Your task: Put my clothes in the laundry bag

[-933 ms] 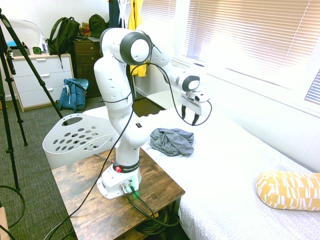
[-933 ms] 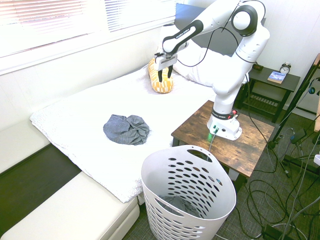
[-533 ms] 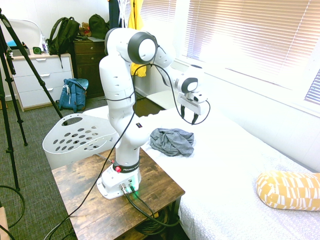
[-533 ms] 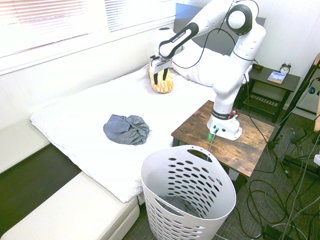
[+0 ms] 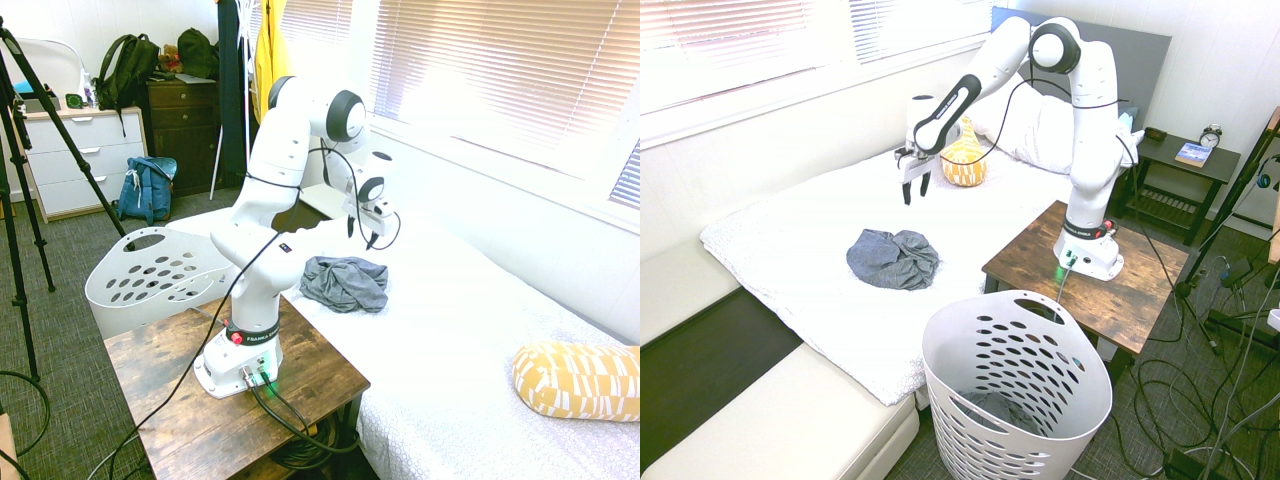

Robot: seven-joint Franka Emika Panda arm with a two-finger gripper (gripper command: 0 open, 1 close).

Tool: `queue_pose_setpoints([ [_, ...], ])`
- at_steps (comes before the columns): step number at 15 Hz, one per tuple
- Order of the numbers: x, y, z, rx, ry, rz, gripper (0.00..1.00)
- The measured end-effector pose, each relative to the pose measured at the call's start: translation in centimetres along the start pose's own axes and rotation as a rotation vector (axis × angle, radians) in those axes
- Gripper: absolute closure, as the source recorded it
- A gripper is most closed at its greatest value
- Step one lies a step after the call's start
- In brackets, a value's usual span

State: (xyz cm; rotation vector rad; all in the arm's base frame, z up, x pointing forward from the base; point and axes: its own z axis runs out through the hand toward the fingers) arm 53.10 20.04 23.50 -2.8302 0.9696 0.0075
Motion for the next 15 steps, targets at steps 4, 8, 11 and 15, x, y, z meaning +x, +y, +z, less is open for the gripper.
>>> queue_pose_setpoints([
  [4,-2.5,-2.8,8.1,-0.05,-0.048,-0.011,0.0],
  [8,-3.9,-4.0,15.6,-0.09,-0.001,-0.081,0.0],
  [11,-6.5,-4.5,19.4,-0.138,0.067,-0.184,0.0],
  [15,-8.8,-3.5,23.1,-0.202,0.134,-0.282,0.0],
])
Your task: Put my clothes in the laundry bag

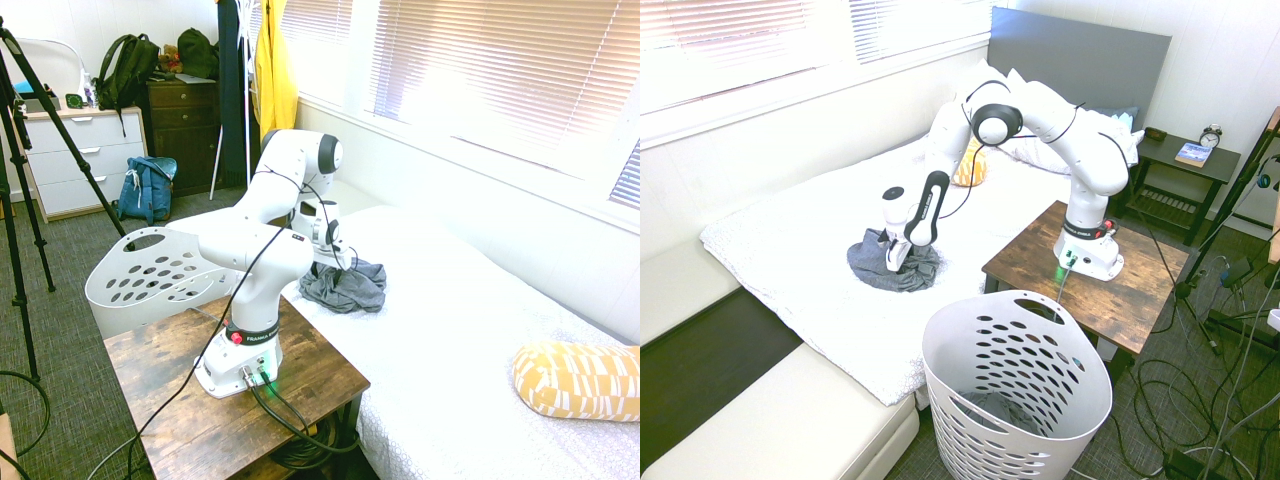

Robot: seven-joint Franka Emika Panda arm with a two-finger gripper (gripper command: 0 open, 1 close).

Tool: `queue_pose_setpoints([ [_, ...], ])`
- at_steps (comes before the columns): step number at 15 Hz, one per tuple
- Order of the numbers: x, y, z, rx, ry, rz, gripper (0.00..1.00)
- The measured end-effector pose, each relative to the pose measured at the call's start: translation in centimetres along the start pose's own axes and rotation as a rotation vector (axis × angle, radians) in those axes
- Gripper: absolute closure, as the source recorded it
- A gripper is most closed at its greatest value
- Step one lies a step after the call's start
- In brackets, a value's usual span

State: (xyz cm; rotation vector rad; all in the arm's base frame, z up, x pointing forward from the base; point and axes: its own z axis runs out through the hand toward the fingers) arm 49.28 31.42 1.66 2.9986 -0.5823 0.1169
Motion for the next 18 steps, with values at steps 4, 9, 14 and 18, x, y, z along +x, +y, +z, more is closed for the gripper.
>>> queue_pose_setpoints([
  [4,0.4,0.7,1.0,0.0,0.011,0.009,1.0],
  [9,1.6,1.3,0.3,0.022,-0.009,0.036,1.0],
  [14,1.6,2.4,0.7,0.018,-0.014,0.036,1.0],
  [18,2.4,3.4,0.2,0.04,-0.04,0.062,1.0],
])
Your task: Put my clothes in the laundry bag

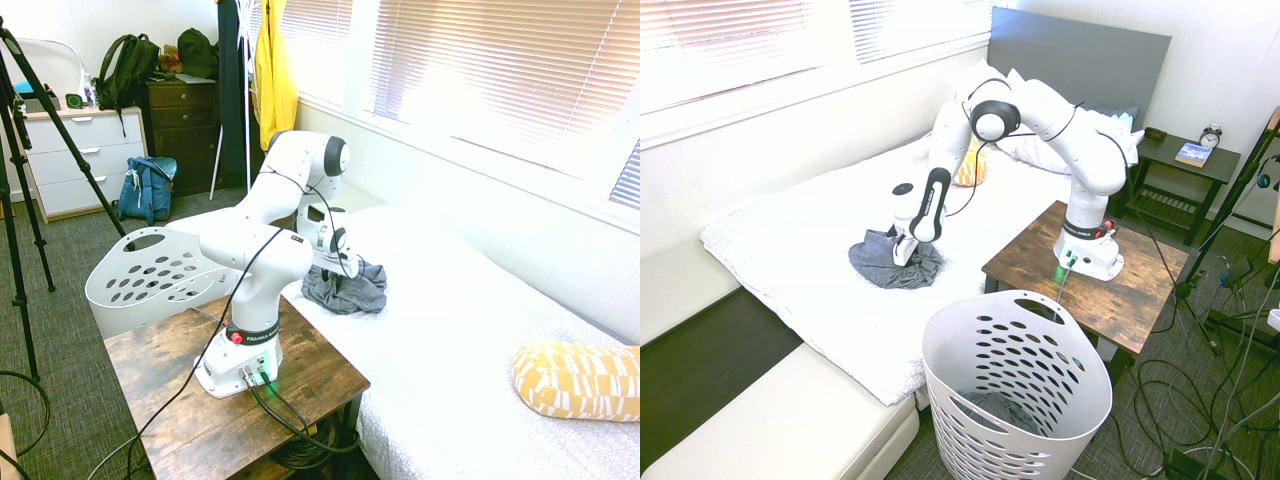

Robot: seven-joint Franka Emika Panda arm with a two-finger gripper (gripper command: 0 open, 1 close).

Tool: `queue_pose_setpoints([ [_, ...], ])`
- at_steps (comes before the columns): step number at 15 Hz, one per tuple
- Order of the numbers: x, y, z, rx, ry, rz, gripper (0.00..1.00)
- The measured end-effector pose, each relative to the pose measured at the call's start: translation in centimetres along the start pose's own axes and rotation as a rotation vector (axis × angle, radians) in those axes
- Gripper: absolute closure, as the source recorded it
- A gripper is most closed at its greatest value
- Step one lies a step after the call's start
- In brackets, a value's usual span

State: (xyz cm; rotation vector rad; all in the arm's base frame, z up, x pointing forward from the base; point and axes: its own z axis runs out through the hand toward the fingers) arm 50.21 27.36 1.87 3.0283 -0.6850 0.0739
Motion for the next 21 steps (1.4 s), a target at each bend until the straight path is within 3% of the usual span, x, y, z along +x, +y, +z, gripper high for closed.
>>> queue_pose_setpoints([
  [11,2.1,0.3,-3.2,0.029,-0.003,0.052,1.0],
  [16,3.6,-1.6,-15.1,0.07,0.076,0.071,1.0],
  [21,-1.1,-5.1,-34.3,0.17,0.147,0.034,1.0],
])
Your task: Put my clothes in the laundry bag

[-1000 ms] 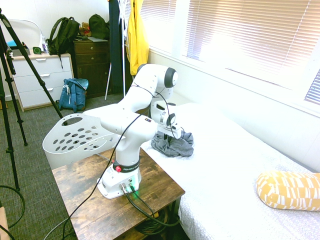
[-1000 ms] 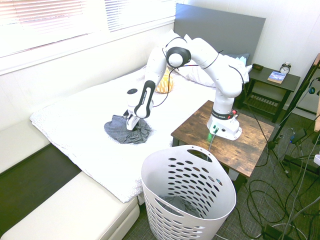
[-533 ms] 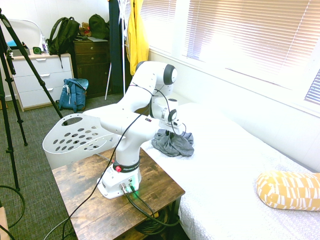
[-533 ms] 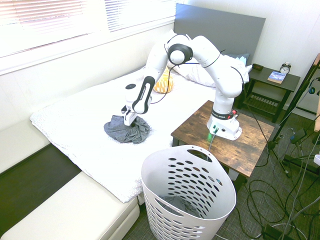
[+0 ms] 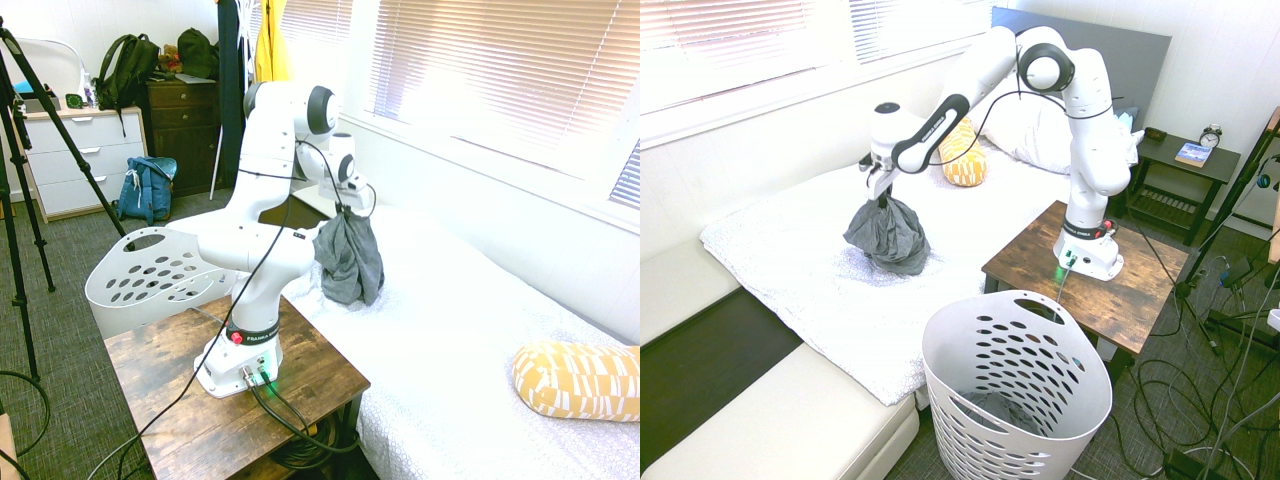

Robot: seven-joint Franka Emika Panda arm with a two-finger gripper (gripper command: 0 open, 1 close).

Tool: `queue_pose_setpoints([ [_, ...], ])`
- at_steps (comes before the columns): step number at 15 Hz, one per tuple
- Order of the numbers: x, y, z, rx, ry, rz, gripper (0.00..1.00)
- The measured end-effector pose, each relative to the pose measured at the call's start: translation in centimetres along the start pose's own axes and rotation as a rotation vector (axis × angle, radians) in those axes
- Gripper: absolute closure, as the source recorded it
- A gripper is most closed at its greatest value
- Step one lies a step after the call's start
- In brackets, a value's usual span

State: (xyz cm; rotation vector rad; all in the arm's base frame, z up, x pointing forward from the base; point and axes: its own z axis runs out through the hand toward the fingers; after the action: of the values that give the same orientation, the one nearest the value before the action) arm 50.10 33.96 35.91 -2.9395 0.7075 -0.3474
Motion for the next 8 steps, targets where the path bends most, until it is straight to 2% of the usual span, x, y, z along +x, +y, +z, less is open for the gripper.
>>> queue_pose_setpoints([
  [3,-6.3,-2.7,-13.0,0.069,0.029,-0.046,1.0],
  [5,-13.5,-2.7,-22.1,0.112,0.042,-0.099,1.0],
  [8,-24.1,-1.1,-30.7,0.153,0.068,-0.191,1.0],
])
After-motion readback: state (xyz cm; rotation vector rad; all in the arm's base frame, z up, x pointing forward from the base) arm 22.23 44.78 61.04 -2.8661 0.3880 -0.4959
